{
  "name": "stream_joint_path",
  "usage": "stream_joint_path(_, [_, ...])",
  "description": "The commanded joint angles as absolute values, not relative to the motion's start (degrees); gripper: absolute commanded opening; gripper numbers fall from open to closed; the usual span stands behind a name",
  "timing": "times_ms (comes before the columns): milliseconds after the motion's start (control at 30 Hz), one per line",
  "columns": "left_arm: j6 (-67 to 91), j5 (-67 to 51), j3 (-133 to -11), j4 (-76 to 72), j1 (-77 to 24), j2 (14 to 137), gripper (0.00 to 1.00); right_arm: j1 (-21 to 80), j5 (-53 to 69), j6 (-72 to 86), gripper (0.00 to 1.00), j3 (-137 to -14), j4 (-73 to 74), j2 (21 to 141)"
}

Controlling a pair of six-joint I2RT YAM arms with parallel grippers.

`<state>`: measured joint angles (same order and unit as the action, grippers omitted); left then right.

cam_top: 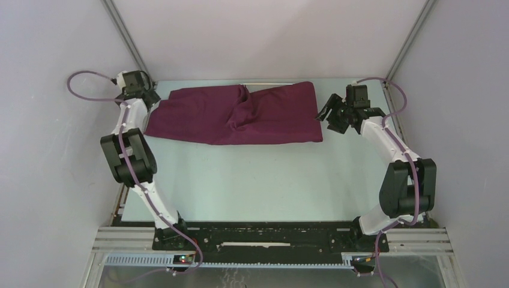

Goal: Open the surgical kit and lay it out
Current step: Open the surgical kit at the center of the board.

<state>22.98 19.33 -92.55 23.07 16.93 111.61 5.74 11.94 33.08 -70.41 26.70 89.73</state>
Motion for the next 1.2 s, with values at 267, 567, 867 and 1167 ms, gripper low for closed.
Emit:
stream_joint_path(267, [20.59, 7.05, -107.97, 24.26, 16.80, 122.07, 0.89, 7.12, 9.68, 30.94, 0.73, -70.40, 24.75, 90.08])
stream_joint_path(567, [23.67, 3.21, -122.60, 28.19, 16.71, 135.88, 0.90, 8.74, 9.49, 31.10, 0.73, -70.42, 23.90, 91.04])
stream_joint_path(867, [28.49, 2.91, -130.22, 31.87, 16.58, 142.87, 0.77, 8.83, 9.97, 30.70, 0.73, -70.43, 23.21, 92.83])
stream_joint_path(1167, [27.36, -0.88, -128.24, 27.43, 14.47, 140.08, 0.17, 8.18, 10.63, 30.31, 0.72, -70.41, 23.03, 92.57])
